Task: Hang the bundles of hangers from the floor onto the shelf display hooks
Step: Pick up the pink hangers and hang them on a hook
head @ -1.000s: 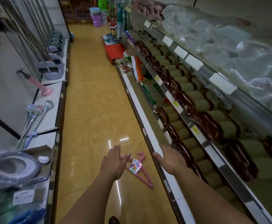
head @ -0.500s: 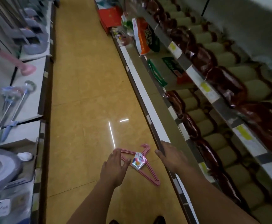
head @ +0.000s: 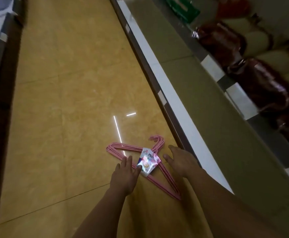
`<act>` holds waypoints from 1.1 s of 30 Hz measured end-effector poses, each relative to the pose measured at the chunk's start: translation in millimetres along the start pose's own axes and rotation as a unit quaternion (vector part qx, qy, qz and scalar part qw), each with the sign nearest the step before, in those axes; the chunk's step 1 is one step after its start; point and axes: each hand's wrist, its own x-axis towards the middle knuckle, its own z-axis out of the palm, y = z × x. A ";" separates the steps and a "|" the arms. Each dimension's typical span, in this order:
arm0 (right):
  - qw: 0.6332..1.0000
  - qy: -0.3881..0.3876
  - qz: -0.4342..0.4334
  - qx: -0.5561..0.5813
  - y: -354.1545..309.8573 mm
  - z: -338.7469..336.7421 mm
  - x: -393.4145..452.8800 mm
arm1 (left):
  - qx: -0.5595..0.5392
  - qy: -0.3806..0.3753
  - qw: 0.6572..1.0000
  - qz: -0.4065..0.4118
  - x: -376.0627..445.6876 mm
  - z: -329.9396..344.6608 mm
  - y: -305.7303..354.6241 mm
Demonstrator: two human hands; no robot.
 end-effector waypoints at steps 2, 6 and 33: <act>1.000 -0.007 0.002 0.010 11.8 23.9 21.7 | -0.009 -0.008 1.000 0.003 18.4 21.6 -5.1; 0.999 -0.025 0.030 0.010 35.1 76.5 57.5 | -0.037 -0.042 0.998 0.009 46.6 64.0 -14.2; 0.909 0.042 0.192 0.367 4.8 179.4 110.2 | -0.095 -0.049 0.994 0.020 78.2 105.6 -56.3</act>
